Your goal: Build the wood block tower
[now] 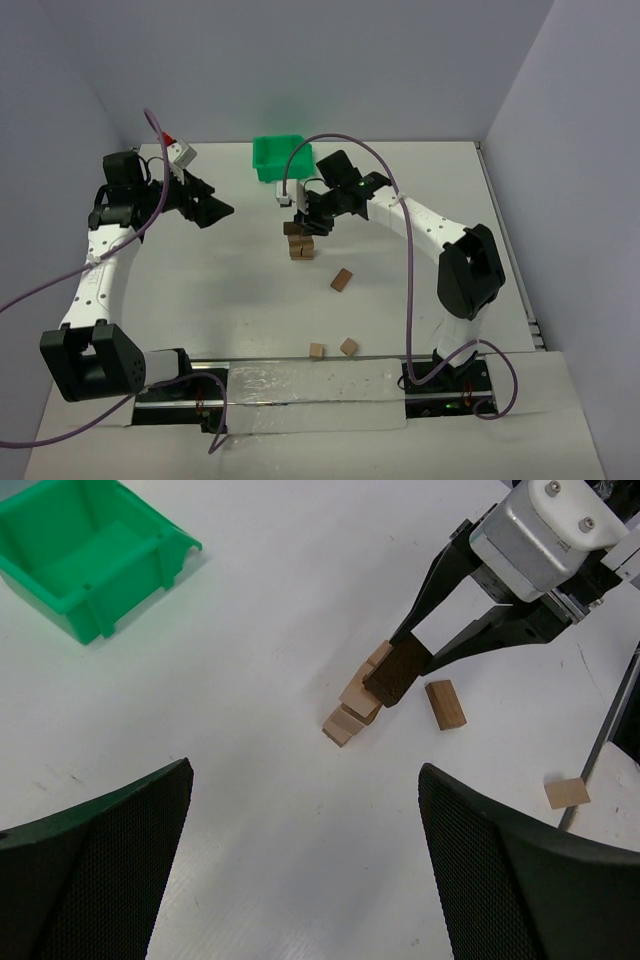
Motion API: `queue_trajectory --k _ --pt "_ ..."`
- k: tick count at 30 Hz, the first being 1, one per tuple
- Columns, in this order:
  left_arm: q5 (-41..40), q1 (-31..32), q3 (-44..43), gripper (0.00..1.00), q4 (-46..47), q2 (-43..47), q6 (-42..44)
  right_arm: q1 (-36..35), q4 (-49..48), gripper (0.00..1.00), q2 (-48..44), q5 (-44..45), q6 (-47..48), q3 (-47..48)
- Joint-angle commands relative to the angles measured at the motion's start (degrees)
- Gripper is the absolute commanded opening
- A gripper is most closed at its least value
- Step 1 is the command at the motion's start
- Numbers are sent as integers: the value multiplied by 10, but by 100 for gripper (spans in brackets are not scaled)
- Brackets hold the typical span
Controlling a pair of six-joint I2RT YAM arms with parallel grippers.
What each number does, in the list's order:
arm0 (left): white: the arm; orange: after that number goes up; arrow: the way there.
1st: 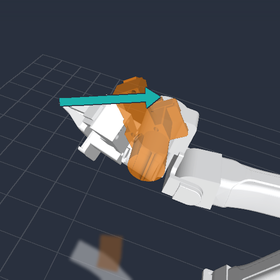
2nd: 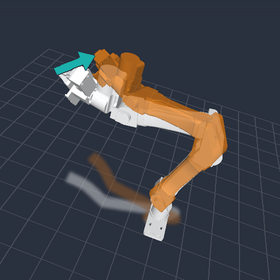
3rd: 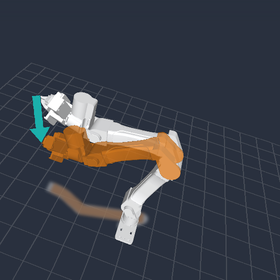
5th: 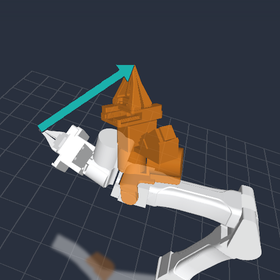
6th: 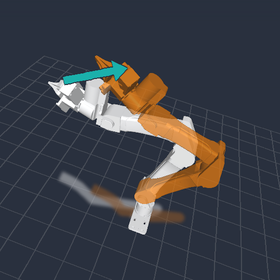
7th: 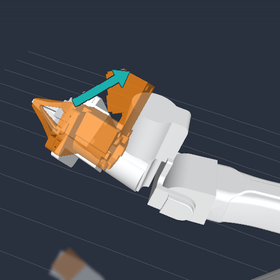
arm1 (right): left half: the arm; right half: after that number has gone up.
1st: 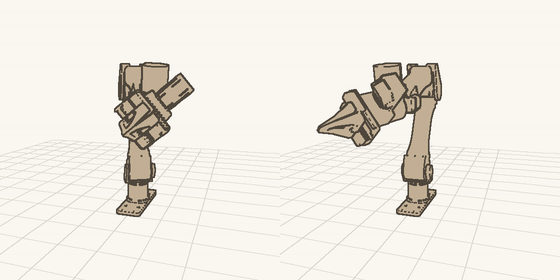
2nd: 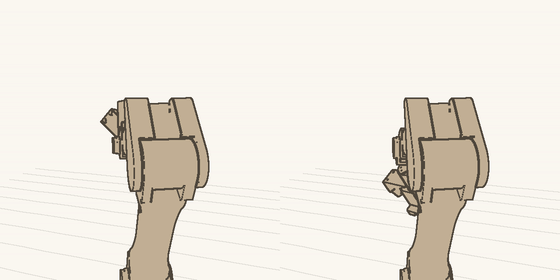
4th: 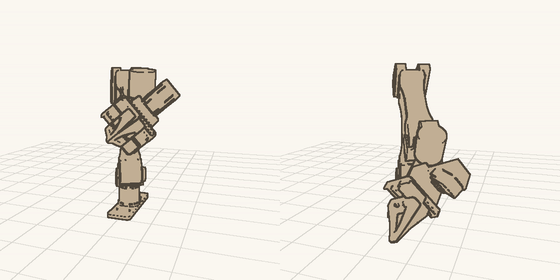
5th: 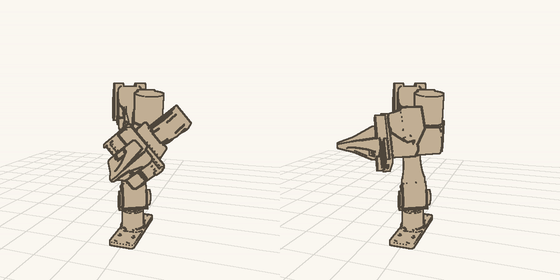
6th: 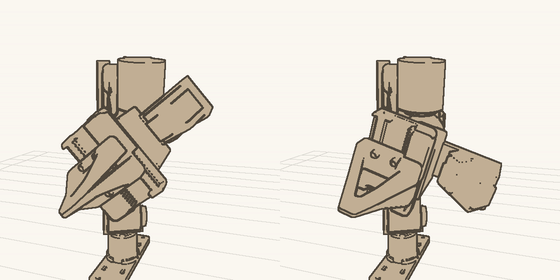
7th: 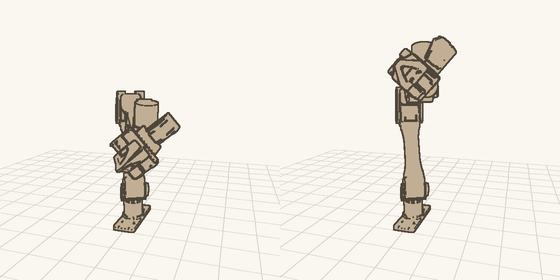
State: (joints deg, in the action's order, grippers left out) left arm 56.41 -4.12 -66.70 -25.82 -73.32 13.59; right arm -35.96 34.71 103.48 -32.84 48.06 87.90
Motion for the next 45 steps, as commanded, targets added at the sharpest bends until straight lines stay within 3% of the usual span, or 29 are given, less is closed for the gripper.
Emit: queue_trajectory --k 1,45 --pt "24 -3 -30 99 17 -6 -12 6 -10 28 8 -11 6 32" --pt "53 -1 -33 99 24 -19 -23 15 6 43 30 -10 15 43"
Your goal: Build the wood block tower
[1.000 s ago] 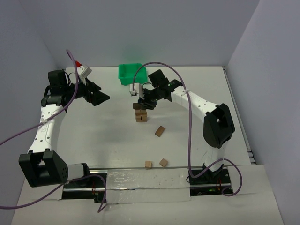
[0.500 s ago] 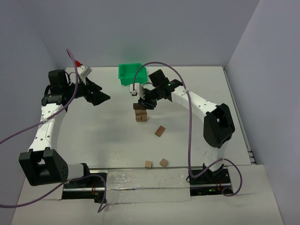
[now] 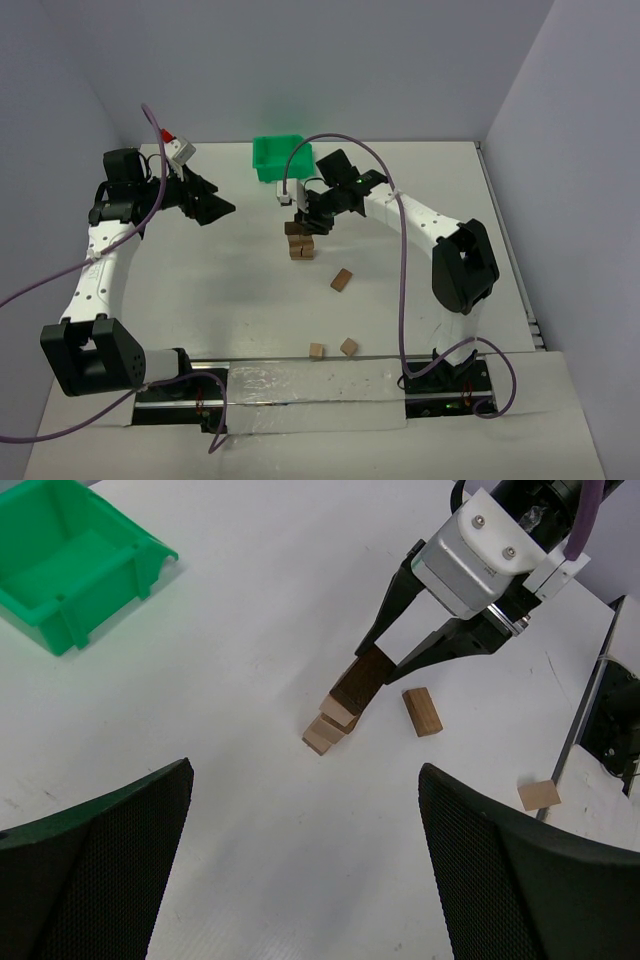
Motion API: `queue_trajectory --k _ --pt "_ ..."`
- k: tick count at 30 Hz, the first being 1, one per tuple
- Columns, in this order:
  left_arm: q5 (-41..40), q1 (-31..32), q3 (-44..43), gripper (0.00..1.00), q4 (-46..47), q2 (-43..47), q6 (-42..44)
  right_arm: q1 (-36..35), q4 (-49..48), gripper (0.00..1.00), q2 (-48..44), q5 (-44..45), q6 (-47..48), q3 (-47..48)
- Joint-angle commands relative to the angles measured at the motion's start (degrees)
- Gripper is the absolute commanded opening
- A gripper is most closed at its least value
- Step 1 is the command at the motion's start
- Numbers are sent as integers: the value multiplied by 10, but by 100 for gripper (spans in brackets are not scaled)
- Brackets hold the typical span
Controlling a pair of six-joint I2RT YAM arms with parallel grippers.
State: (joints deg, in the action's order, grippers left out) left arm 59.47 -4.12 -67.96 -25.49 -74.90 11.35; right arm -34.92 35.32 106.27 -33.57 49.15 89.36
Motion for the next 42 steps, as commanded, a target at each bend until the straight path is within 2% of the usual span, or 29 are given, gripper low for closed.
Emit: queue_trajectory --k 1,13,15,19,20,31,33,35,36,39,40,42 --pt "22 -1 -20 99 21 -3 -1 5 0 43 2 -2 4 29" --pt "19 1 -20 99 21 -3 1 5 1 49 3 1 7 27" --pt "17 1 -21 99 20 -4 1 5 1 54 2 3 10 24" --pt "16 1 -20 99 23 -5 -2 5 1 58 0 4 11 20" --pt "15 1 -20 99 23 -5 -3 5 1 62 -2 5 10 19" --pt "10 -1 -25 99 43 7 -25 5 11 73 -60 -13 -38 51" --pt "26 -8 -28 99 44 13 -43 5 12 75 -94 -9 -48 49" --pt "-22 -10 -23 99 68 18 -126 5 12 75 -123 2 -53 39" --pt "-43 -10 -26 99 59 16 -130 6 11 76 -137 7 -54 33" --pt "42 -10 -74 99 -102 -15 45 14 8 76 -178 23 -59 1" --pt "51 -2 -85 99 -168 -25 81 21 6 76 -197 28 -64 -24" --pt "44 26 -96 99 -217 -28 142 38 0 76 -236 32 -70 -65"
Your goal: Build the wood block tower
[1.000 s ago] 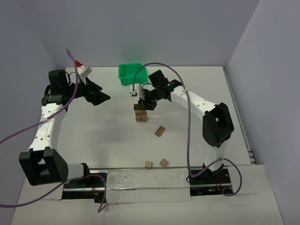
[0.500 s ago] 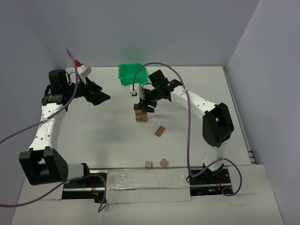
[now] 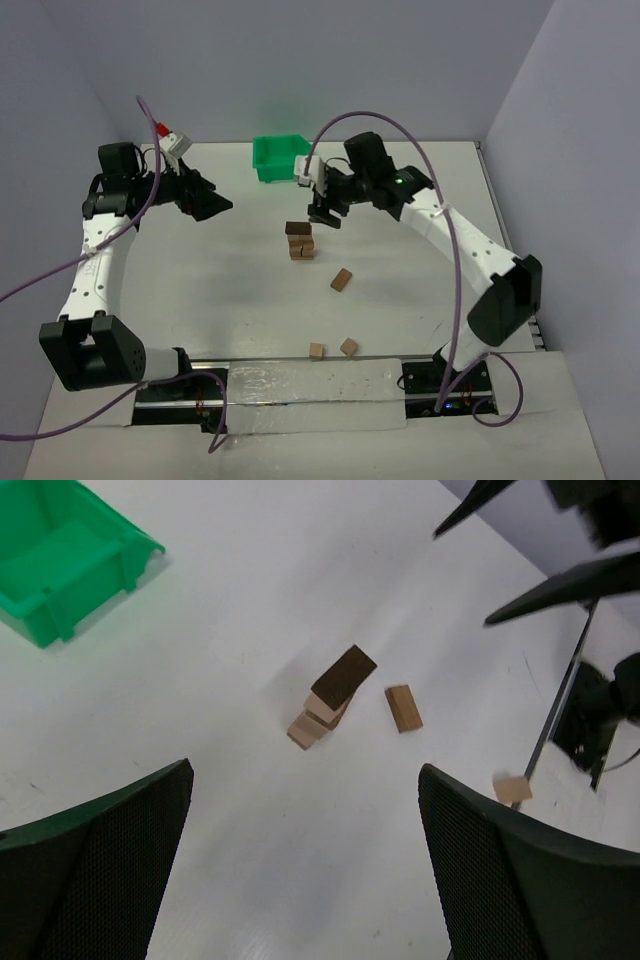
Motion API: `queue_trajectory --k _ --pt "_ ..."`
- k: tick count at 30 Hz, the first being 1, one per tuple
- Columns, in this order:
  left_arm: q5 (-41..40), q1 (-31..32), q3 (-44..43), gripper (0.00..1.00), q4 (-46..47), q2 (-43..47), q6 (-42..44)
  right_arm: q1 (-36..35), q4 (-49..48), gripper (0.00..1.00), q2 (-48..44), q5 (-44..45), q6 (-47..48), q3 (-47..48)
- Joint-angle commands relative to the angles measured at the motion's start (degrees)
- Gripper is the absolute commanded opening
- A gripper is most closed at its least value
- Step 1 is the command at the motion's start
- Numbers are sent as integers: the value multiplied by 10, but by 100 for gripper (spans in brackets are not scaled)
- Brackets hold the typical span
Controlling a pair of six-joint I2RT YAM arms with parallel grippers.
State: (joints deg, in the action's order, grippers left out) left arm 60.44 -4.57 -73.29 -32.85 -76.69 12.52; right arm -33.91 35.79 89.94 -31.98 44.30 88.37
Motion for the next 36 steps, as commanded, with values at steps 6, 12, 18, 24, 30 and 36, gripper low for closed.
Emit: queue_trajectory --k 6,12,18,24,30,36 --pt "-107 206 79 99 -80 81 166 67 -6 77 -196 54 -20 -217" --pt "-193 421 188 95 -6 67 156 110 17 76 -309 76 -20 -351" --pt "-222 571 241 87 52 1 151 135 56 76 -379 101 8 -435" --pt "-267 636 260 78 122 -46 134 158 63 75 -409 117 18 -473" --pt "-341 688 275 71 177 -77 114 177 63 76 -431 117 10 -489" --pt "-381 697 282 64 201 -94 100 186 62 76 -437 122 14 -497"
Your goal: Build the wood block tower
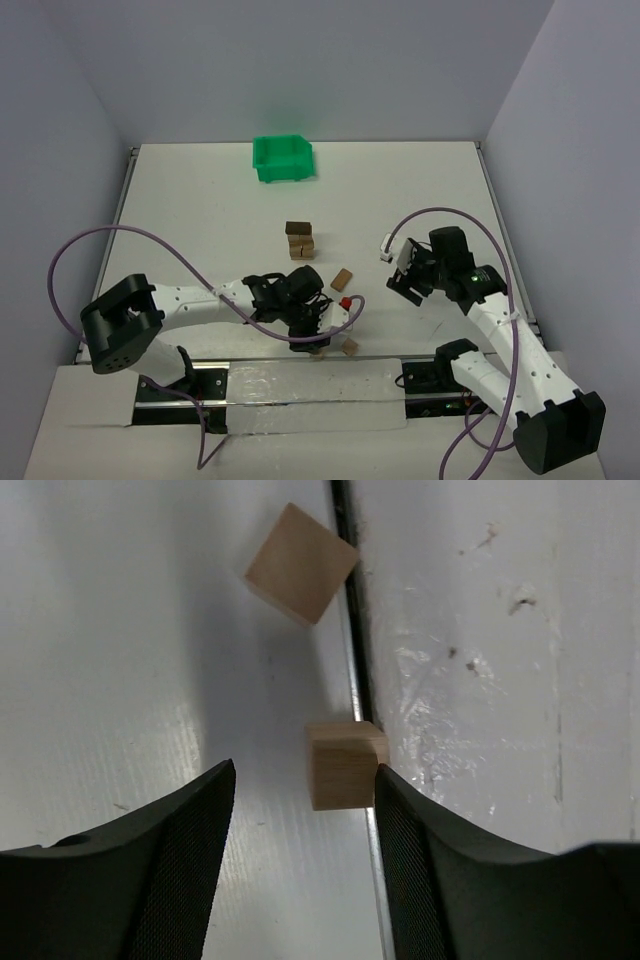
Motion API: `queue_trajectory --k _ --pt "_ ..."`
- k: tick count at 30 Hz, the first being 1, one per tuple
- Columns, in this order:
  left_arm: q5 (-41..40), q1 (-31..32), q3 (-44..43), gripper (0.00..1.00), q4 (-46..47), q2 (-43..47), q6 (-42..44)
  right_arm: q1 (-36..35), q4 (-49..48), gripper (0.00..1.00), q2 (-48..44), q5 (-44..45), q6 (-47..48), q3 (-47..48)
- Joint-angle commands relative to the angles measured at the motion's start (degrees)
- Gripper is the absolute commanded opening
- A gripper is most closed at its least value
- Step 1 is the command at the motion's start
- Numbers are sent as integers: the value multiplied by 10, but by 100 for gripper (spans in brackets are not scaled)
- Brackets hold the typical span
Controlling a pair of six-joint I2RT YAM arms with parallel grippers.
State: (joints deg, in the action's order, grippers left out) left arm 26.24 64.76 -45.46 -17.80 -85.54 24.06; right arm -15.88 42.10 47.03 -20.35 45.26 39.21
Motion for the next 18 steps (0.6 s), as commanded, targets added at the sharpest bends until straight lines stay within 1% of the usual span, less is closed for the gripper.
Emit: queue_trajectory --k 1,6,11,18 --pt "-42 7 7 63 50 -4 -13 7 -2 76 -7 7 6 -4" --pt "-55 15 26 59 42 1 3 14 -4 76 5 4 9 7" --pt "-60 25 54 58 32 20 22 17 -6 76 16 1 10 11" --pt "-85 25 66 57 40 36 10 19 -7 76 24 -5 4 15"
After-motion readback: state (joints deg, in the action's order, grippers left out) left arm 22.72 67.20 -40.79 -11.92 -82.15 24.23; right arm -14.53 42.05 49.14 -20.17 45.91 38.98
